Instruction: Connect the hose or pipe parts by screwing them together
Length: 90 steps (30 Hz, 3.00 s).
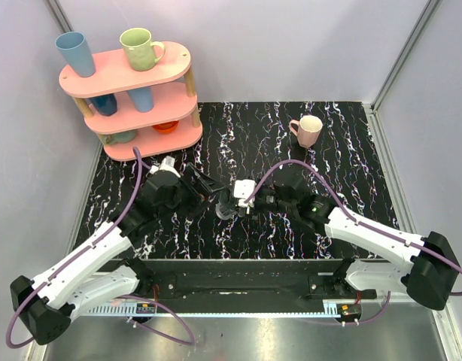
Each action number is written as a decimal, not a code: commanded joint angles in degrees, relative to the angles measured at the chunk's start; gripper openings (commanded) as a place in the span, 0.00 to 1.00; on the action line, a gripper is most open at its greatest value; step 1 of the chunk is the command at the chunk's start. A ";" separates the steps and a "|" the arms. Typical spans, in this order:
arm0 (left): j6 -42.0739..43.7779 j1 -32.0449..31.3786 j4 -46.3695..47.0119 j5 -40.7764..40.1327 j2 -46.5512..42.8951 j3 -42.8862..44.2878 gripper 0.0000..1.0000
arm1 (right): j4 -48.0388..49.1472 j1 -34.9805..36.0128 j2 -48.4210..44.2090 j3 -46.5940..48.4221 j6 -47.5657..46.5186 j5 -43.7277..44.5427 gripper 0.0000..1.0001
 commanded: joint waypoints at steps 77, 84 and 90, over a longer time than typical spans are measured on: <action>-0.20 0.43 11.28 7.36 -0.08 -2.01 0.88 | -7.39 -2.38 2.19 7.81 0.50 -4.47 0.00; -7.05 0.43 13.65 11.14 3.16 -3.68 0.85 | -8.09 -1.32 2.98 8.08 -0.29 -3.49 0.00; -9.08 0.43 13.14 13.44 5.72 -4.21 0.75 | -8.62 -0.88 2.81 7.82 -0.64 -3.05 0.00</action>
